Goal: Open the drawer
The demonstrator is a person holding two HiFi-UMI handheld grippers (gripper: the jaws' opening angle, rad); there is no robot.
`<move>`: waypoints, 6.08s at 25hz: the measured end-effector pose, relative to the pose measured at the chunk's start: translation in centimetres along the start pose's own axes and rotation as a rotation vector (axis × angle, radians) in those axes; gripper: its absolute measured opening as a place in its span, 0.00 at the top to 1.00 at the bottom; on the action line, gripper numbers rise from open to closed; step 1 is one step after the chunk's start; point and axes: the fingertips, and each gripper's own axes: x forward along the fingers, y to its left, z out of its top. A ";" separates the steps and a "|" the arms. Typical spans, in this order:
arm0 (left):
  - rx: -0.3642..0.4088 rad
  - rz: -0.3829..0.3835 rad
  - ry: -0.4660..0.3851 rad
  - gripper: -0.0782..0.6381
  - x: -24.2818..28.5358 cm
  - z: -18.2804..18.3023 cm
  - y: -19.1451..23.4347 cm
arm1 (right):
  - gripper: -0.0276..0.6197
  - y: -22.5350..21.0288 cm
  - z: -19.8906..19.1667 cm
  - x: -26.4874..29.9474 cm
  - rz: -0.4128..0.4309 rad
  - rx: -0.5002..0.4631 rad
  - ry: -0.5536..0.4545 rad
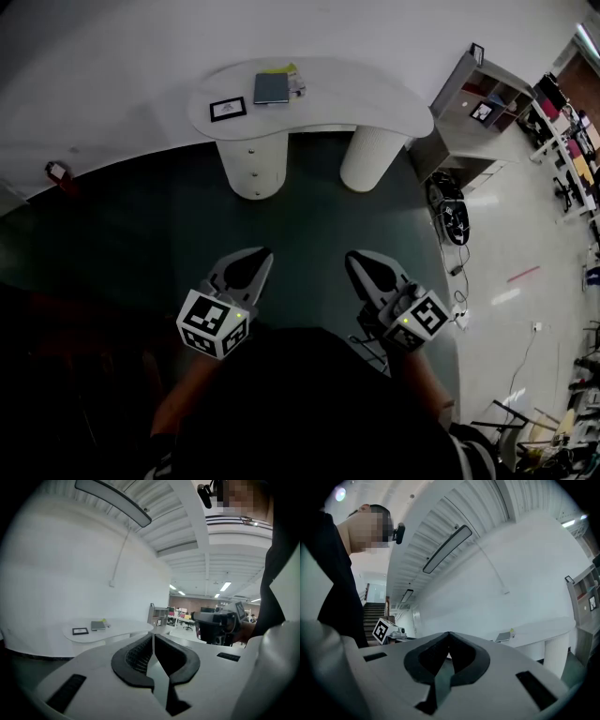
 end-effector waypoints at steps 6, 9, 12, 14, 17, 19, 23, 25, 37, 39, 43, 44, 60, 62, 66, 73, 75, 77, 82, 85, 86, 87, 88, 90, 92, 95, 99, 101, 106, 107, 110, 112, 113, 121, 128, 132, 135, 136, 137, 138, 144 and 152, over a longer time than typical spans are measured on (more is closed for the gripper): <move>-0.008 0.036 0.002 0.85 -3.2 -0.8 3.1 | 0.93 3.3 -0.8 4.3 0.072 -0.031 0.014; -0.018 0.056 0.000 0.85 -5.5 -1.3 4.8 | 0.93 4.7 -1.5 6.6 0.091 -0.001 0.021; -0.031 0.078 0.001 0.85 -7.8 -2.0 7.0 | 0.93 6.1 -2.3 9.1 0.104 0.006 0.042; -0.041 0.100 0.005 0.85 -9.4 -2.7 8.4 | 0.93 7.4 -2.8 10.5 0.128 0.006 0.058; -0.064 0.124 0.012 0.85 -10.9 -3.8 10.2 | 0.93 8.6 -3.6 11.8 0.149 0.010 0.084; -0.080 0.129 0.013 0.85 -11.1 -4.2 11.1 | 0.93 8.4 -4.1 12.7 0.145 0.030 0.098; -0.096 0.130 0.015 0.85 -10.4 -4.5 12.7 | 0.93 8.1 -4.4 14.7 0.179 0.032 0.111; -0.105 0.129 0.016 0.85 -9.6 -4.8 13.6 | 0.93 7.5 -4.8 15.8 0.181 0.051 0.119; -0.141 0.150 0.044 0.85 -1.2 -3.7 21.6 | 0.93 -1.4 -5.9 24.4 0.253 0.075 0.179; -0.135 0.155 0.059 0.85 0.3 -3.1 23.0 | 0.93 -3.4 -5.7 26.1 0.261 0.089 0.178; -0.144 0.185 0.089 0.85 3.2 -2.1 27.1 | 0.93 -7.1 -5.6 30.1 0.272 0.139 0.180; -0.150 0.191 0.097 0.85 3.9 -2.2 28.0 | 0.93 -7.9 -5.8 31.0 0.282 0.148 0.184; -0.184 0.111 0.180 0.85 11.3 -8.1 38.6 | 0.93 -13.3 -15.6 41.3 0.277 0.153 0.364; -0.171 0.098 0.200 0.85 12.3 -9.5 40.0 | 0.93 -14.5 -17.5 42.5 0.265 0.162 0.371; -0.184 0.050 0.229 0.85 16.7 -17.2 43.9 | 0.93 -18.7 -26.1 45.2 0.229 0.192 0.361; -0.197 0.007 0.244 0.85 18.9 -18.4 45.3 | 0.93 -20.4 -30.9 45.9 0.185 0.237 0.412; -0.184 -0.004 0.237 0.85 20.7 -18.9 45.4 | 0.93 -21.7 -32.2 45.9 0.186 0.250 0.414; -0.152 -0.011 0.232 0.85 23.0 -20.5 45.7 | 0.93 -23.5 -34.4 45.4 0.192 0.256 0.421; -0.078 0.019 0.214 0.85 25.3 -28.0 48.5 | 0.93 -25.8 -42.3 45.8 0.225 0.202 0.450; -0.083 -0.005 0.240 0.85 27.1 -34.1 49.1 | 0.93 -27.4 -47.0 46.4 0.235 0.169 0.467; -0.083 -0.019 0.251 0.85 27.9 -36.0 49.3 | 0.93 -28.1 -48.6 46.7 0.237 0.157 0.470; -0.084 -0.037 0.264 0.85 28.5 -37.6 49.5 | 0.93 -28.7 -49.9 47.0 0.240 0.144 0.472; -0.086 -0.055 0.278 0.85 29.0 -38.9 49.6 | 0.93 -29.2 -50.9 47.3 0.244 0.133 0.473; -0.085 -0.075 0.293 0.85 30.1 -41.2 50.1 | 0.93 -30.0 -53.3 47.7 0.254 0.122 0.478; -0.054 -0.065 0.277 0.85 31.9 -43.7 51.8 | 0.93 -31.5 -56.6 48.4 0.258 0.116 0.486; 0.037 -0.076 0.257 0.85 34.7 -47.8 54.3 | 0.93 -33.9 -61.3 49.6 0.257 0.077 0.491; 0.112 -0.155 0.302 0.85 38.5 -53.2 58.2 | 0.93 -37.8 -66.7 52.5 0.234 0.002 0.520; 0.105 -0.176 0.298 0.85 40.3 -54.6 60.6 | 0.93 -39.6 -69.0 54.4 0.240 -0.018 0.530; 0.111 -0.221 0.254 0.84 43.7 -61.3 60.3 | 0.93 -42.6 -77.9 53.1 0.277 -0.116 0.574; 0.121 -0.235 0.255 0.81 44.3 -62.2 60.2 | 0.93 -43.3 -79.1 53.0 0.279 -0.136 0.586; 0.146 -0.266 0.280 0.77 45.6 -64.0 60.3 | 0.93 -45.4 -81.6 53.3 0.267 -0.174 0.623; 0.147 -0.267 0.300 0.76 46.4 -64.7 60.7 | 0.93 -46.8 -83.1 53.4 0.244 -0.190 0.654; 0.149 -0.264 0.315 0.76 46.9 -65.2 61.0 | 0.93 -47.5 -84.0 53.5 0.230 -0.200 0.673; 0.117 -0.220 0.382 0.73 49.6 -68.0 62.8 | 0.92 -49.4 -89.6 55.1 0.209 -0.332 0.828; 0.118 -0.154 0.369 0.73 47.1 -66.2 63.8 | 0.88 -50.5 -93.3 55.6 0.225 -0.486 0.973; 0.131 -0.136 0.338 0.73 47.0 -64.2 63.4 | 0.87 -51.0 -94.2 55.1 0.219 -0.524 0.980; 0.165 -0.126 0.343 0.73 47.1 -64.0 63.0 | 0.87 -51.1 -94.4 55.1 0.238 -0.538 0.978; 0.173 -0.124 0.345 0.73 46.9 -64.0 63.0 | 0.87 -51.1 -94.2 55.1 0.240 -0.538 0.980; 0.182 -0.119 0.347 0.73 46.6 -63.9 63.0 | 0.87 -51.1 -94.1 55.1 0.235 -0.529 0.977; 0.191 -0.113 0.348 0.73 46.3 -63.9 63.2 | 0.87 -51.1 -93.9 55.3 0.225 -0.509 0.967; 0.125 -0.042 0.289 0.73 45.5 -63.4 65.4 | 0.93 -45.6 -95.6 52.4 0.468 -0.420 1.036; 0.132 -0.054 0.306 0.73 45.0 -64.0 64.9 | 0.93 -47.6 -92.9 55.5 0.260 -0.433 0.911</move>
